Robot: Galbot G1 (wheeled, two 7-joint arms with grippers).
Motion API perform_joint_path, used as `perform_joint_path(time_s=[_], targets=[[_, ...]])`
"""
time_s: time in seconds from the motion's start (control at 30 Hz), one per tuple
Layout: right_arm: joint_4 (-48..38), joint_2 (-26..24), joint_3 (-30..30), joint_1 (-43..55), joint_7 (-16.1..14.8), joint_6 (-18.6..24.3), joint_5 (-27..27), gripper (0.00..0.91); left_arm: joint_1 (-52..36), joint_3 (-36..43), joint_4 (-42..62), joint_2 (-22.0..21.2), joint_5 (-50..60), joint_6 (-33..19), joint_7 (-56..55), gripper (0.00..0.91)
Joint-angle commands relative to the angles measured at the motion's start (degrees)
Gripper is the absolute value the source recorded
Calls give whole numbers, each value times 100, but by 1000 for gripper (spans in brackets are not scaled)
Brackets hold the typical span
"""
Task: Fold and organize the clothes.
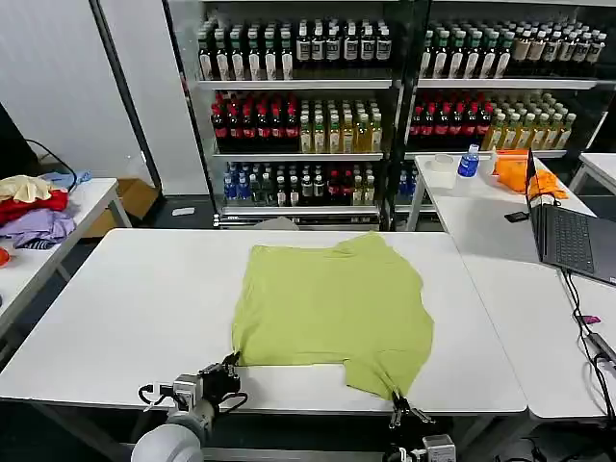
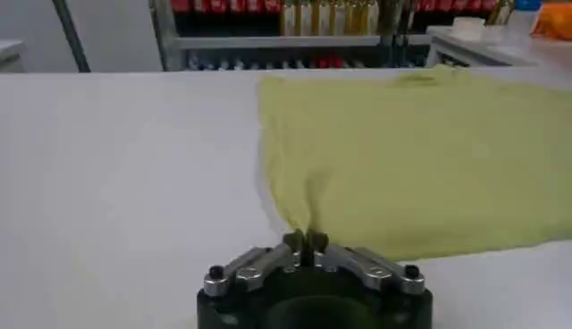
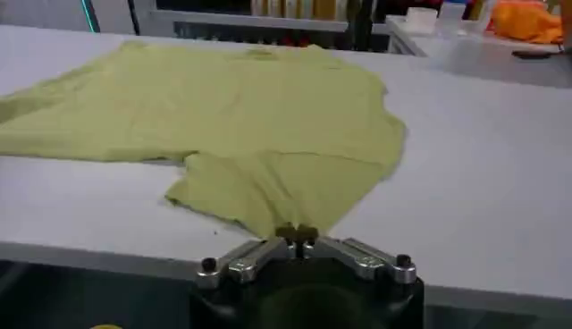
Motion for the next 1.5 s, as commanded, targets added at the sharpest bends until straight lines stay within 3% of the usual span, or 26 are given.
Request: perform_joint_path(time_s=[0.03,0.23,0.43,0.7,1.13,1.5], targets=[[754,-30,325,-464,-43,115,-7,0,636,-435,-1085,57,-329,-1,19,50],[1250,-17,577,-830,-74,207,-5,0,905,-677,-1473,131,-489,1,-9,50],[1243,-158,854,-500,-126,287,108,0,789,-754,-1457,248,-618,1,-23,50],[324,-567,775,556,-187,434,257,0,-4,-437,-737,516,-583,-34,1,50],[-842,-1085,252,2304,-256,340,359,0,-1386,262,508,558,-506,-11,58,50],[-1761,-1317,-286,3232,-391,485,306,0,-1829,613,1088,491,-288,-32,38,50]])
